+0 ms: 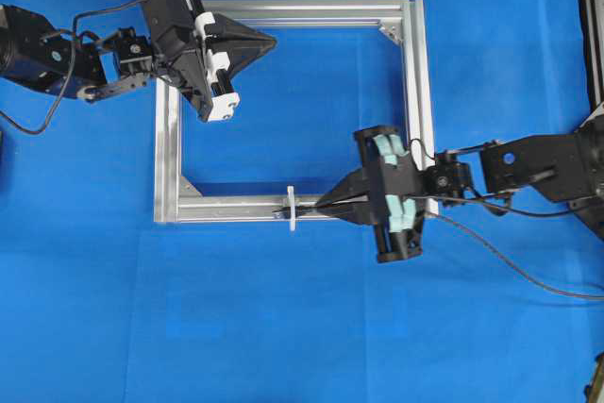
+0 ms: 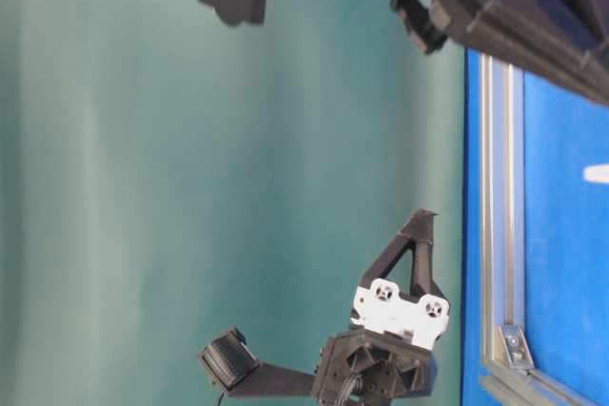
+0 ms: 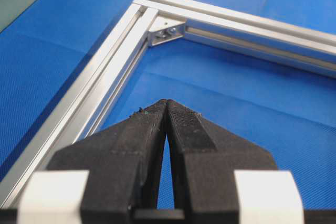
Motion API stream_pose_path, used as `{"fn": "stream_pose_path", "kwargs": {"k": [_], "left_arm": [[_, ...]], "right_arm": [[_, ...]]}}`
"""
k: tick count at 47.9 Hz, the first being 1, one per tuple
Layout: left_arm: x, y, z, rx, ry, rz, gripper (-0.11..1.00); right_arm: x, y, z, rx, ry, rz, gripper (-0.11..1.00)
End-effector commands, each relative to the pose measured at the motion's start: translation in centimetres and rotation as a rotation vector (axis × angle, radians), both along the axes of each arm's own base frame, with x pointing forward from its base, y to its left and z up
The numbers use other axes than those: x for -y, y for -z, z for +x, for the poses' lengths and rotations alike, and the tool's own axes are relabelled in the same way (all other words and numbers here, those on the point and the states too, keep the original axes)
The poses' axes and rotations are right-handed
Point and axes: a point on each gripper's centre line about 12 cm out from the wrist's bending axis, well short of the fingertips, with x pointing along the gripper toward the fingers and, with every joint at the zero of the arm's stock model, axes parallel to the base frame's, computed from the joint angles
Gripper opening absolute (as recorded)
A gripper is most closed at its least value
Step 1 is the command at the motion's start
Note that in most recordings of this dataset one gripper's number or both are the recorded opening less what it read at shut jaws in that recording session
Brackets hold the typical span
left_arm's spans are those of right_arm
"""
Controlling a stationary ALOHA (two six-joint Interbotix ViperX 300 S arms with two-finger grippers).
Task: Insert the wire through the string loop located in the center.
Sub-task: 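Push the USB plug through the zip-tie loop with the right gripper, then move the open left gripper to the plug emerging past the loop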
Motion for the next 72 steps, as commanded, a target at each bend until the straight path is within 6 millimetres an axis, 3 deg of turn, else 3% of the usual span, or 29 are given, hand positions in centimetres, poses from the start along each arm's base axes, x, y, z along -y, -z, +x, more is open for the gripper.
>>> {"fn": "stream_pose_path", "kwargs": {"k": [1, 11, 38, 44, 72], "left_arm": [[0.0, -1.8, 0.4, 0.052, 0.004, 0.019, 0.0], [0.0, -1.7, 0.4, 0.049, 0.004, 0.018, 0.0], [0.5, -1.6, 0.3, 0.048, 0.014, 0.003, 0.0], [1.8, -1.5, 0.6, 0.049, 0.048, -0.001, 0.0], [12.0, -1.4, 1.7, 0.045, 0.316, -0.014, 0.0]], "right_arm": [[-0.2, -1.1, 1.2, 0.045, 0.0, 0.008, -0.01], [-0.3, -1.3, 2.1, 0.056, 0.0, 0.009, -0.01], [-0.3, -1.1, 2.0, 0.051, 0.0, 0.008, -0.01], [-0.3, -1.2, 2.1, 0.058, -0.001, 0.008, -0.01], [-0.3, -1.1, 2.0, 0.058, -0.001, 0.008, -0.01]]}}
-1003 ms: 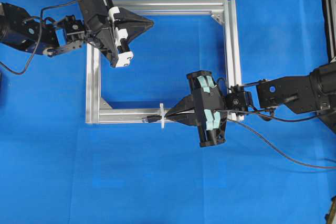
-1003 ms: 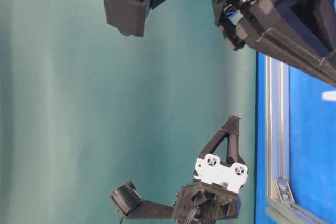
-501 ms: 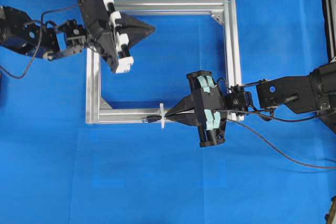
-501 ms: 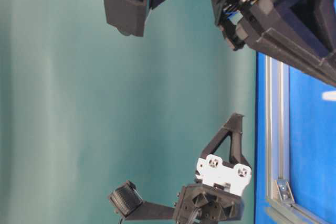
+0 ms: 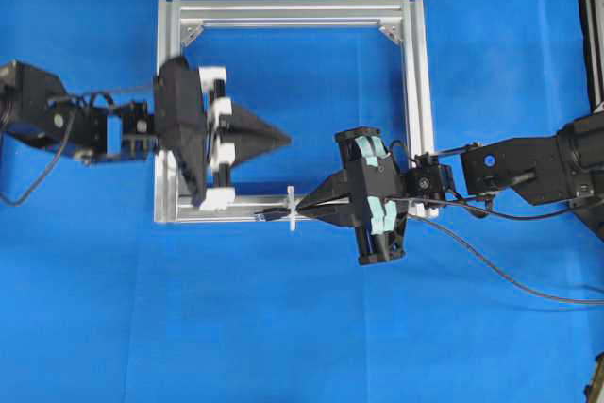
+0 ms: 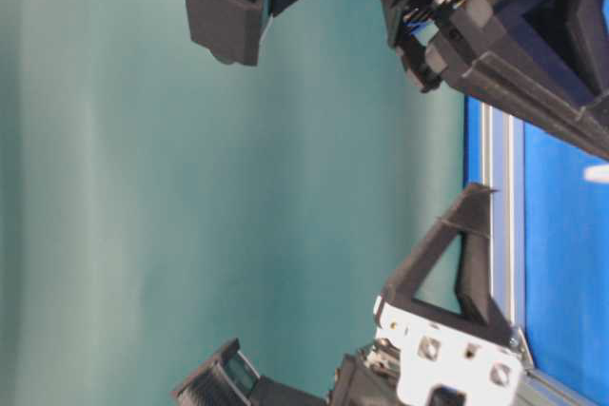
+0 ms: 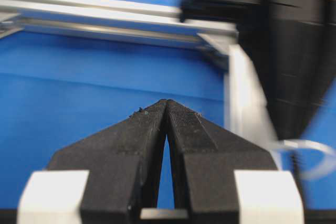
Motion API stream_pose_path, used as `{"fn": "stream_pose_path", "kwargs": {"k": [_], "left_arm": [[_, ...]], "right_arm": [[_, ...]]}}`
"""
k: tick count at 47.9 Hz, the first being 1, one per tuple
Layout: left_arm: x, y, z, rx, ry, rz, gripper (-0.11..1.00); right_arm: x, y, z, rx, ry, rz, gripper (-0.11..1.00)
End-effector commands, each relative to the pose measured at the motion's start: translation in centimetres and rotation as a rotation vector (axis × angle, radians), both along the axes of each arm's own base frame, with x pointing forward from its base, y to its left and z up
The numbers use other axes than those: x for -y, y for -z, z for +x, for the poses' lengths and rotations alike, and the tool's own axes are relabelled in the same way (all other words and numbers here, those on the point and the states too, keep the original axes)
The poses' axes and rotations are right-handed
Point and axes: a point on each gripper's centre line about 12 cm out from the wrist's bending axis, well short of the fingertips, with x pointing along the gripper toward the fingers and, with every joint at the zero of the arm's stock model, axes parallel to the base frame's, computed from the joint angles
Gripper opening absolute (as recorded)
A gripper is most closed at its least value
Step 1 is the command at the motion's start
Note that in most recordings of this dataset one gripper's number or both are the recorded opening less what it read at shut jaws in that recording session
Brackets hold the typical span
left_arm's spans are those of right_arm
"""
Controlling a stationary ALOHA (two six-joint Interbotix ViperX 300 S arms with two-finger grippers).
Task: Insert the wire through the string loop located in the center.
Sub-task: 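Move the open left gripper to the plug emerging past the loop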
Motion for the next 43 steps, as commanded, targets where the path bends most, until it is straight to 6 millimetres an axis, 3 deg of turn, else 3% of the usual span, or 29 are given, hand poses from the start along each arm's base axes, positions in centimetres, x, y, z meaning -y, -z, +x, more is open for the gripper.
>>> {"fn": "stream_pose_path", "kwargs": {"k": [1, 9, 34, 38, 43], "left_arm": [[1.6, -1.5, 0.1, 0.044, 0.041, -0.003, 0.0], [2.8, -1.3, -0.1, 0.039, 0.063, -0.053, 0.0], [3.2, -1.3, -0.2, 0.037, 0.073, -0.056, 0.01], [3.5, -1.3, -0.1, 0.038, 0.083, -0.056, 0.08], [3.8, -1.3, -0.2, 0.038, 0.09, -0.059, 0.32]], "right_arm": [[-0.1, -1.0, 0.4, 0.036, -0.001, 0.005, -0.01], [-0.1, -1.1, 0.4, 0.039, -0.001, 0.006, -0.01], [-0.2, -1.0, 0.4, 0.039, -0.002, 0.006, -0.01], [-0.2, -1.0, 0.4, 0.041, -0.002, 0.006, -0.01], [-0.2, -0.9, 0.4, 0.038, -0.002, 0.006, -0.01]]}}
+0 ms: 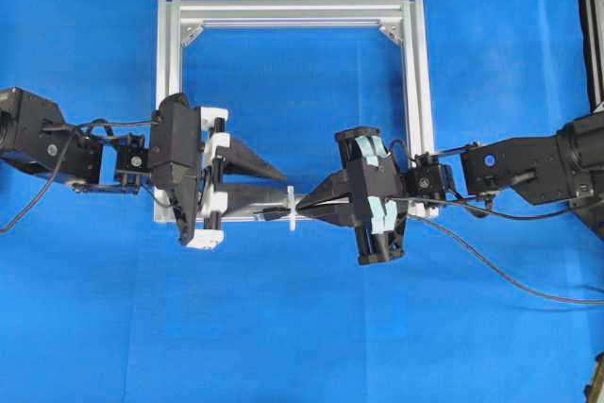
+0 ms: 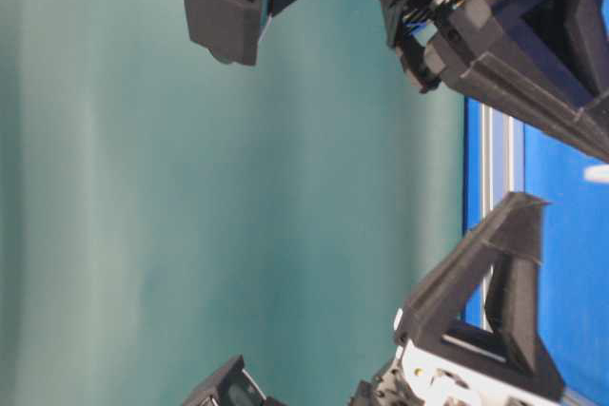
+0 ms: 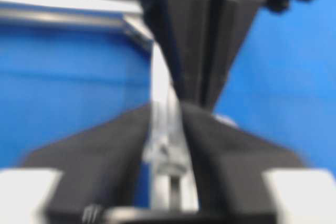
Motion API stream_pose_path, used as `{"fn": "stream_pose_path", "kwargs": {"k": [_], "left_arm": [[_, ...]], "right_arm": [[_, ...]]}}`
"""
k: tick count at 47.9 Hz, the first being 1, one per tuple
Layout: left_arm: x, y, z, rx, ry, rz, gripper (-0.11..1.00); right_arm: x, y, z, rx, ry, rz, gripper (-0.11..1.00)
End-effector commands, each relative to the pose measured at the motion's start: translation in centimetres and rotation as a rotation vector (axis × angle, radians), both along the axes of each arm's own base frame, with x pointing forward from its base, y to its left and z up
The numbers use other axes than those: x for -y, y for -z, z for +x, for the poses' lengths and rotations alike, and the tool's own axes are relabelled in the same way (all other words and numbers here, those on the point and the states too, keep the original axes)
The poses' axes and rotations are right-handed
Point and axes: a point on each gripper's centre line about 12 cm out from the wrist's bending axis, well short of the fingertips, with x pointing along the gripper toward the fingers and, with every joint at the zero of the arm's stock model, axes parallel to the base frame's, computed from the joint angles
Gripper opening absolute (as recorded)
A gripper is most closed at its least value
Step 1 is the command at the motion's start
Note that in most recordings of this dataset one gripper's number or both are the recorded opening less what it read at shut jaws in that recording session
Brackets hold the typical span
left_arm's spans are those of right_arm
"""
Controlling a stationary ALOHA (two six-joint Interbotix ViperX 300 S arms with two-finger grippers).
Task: Insert the wire through the string loop located in the center.
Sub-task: 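Move the open left gripper to the plug emerging past the loop, then close the left gripper on the USB plug beyond the loop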
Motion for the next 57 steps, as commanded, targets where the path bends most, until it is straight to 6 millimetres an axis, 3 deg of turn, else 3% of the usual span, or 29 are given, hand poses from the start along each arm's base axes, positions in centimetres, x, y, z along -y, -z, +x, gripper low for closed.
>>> {"fn": "stream_pose_path", "kwargs": {"k": [1, 8, 11, 35, 57], "left_arm": [[0.4, -1.6, 0.3, 0.049, 0.011, -0.006, 0.39], [0.8, -1.7, 0.3, 0.051, 0.02, -0.015, 0.81], [0.9, -1.6, 0.3, 0.05, 0.022, -0.014, 0.9], [1.1, -1.6, 0.5, 0.033, 0.027, -0.014, 0.91], [1.6, 1.1, 1.1, -0.171, 0.042, -0.004, 0.9]], "right_arm": [[0.0, -0.9, 0.3, 0.032, 0.002, 0.006, -0.01], [-0.1, -0.9, 0.3, 0.033, 0.001, 0.006, -0.01], [-0.1, -0.9, 0.3, 0.033, 0.001, 0.006, -0.01], [0.0, -0.9, 0.3, 0.032, 0.001, 0.005, -0.01], [-0.1, -0.8, 0.3, 0.031, -0.001, 0.003, -0.01]]}}
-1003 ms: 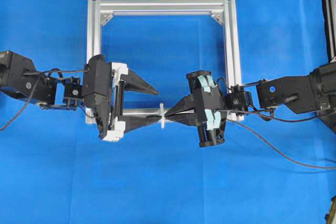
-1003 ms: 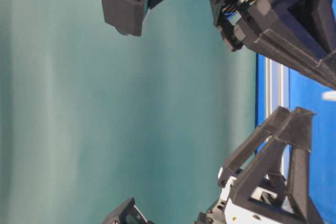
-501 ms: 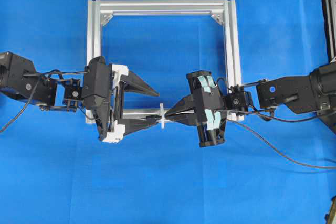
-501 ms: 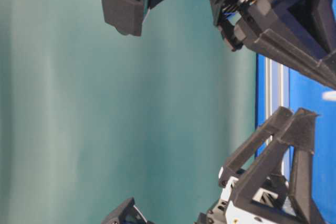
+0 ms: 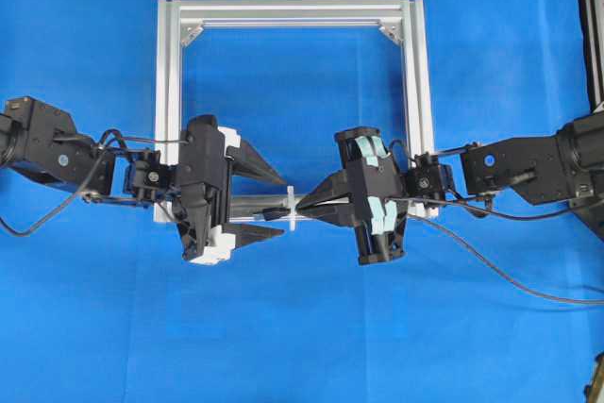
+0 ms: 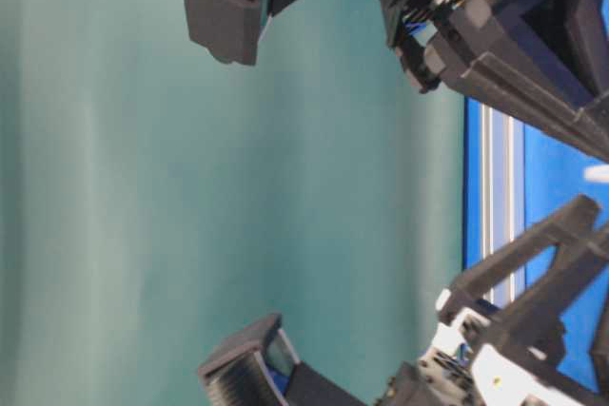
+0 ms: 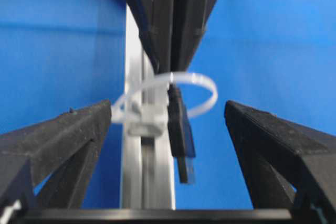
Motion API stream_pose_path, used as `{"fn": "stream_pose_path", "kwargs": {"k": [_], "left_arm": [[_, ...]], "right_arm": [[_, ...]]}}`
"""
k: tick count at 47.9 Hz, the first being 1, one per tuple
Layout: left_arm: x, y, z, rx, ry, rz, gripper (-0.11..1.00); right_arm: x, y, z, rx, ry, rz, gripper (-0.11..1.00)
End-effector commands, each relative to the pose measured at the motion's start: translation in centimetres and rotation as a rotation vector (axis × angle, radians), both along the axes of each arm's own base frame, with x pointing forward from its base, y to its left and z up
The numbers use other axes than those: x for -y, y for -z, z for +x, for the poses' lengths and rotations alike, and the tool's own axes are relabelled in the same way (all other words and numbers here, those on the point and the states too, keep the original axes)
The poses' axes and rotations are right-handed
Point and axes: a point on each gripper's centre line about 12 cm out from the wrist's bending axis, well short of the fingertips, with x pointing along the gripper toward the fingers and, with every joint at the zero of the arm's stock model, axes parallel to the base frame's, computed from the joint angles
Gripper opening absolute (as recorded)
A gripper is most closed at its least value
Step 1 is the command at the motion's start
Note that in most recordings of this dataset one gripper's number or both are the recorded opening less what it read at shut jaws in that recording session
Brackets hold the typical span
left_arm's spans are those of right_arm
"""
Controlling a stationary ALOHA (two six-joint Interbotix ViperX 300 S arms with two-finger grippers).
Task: Insert the wire through the string loop located in the center.
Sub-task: 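Close the left gripper on the USB plug beyond the loop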
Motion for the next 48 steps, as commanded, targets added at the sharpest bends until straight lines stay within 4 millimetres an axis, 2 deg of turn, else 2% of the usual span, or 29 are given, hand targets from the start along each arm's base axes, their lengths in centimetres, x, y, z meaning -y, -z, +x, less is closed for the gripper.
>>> {"fn": "stream_pose_path", "kwargs": {"k": [1, 48], "left_arm": [[0.18, -0.68, 0.31, 0.015, 0.005, -0.002, 0.9], [0.19, -0.51, 0.29, 0.002, 0.005, -0.001, 0.9]], "right_arm": [[-0.03, -0.85, 0.31, 0.032, 0.002, 0.006, -0.01], [-0.08, -0.79, 0.26, 0.029, 0.001, 0.006, -0.01]]}}
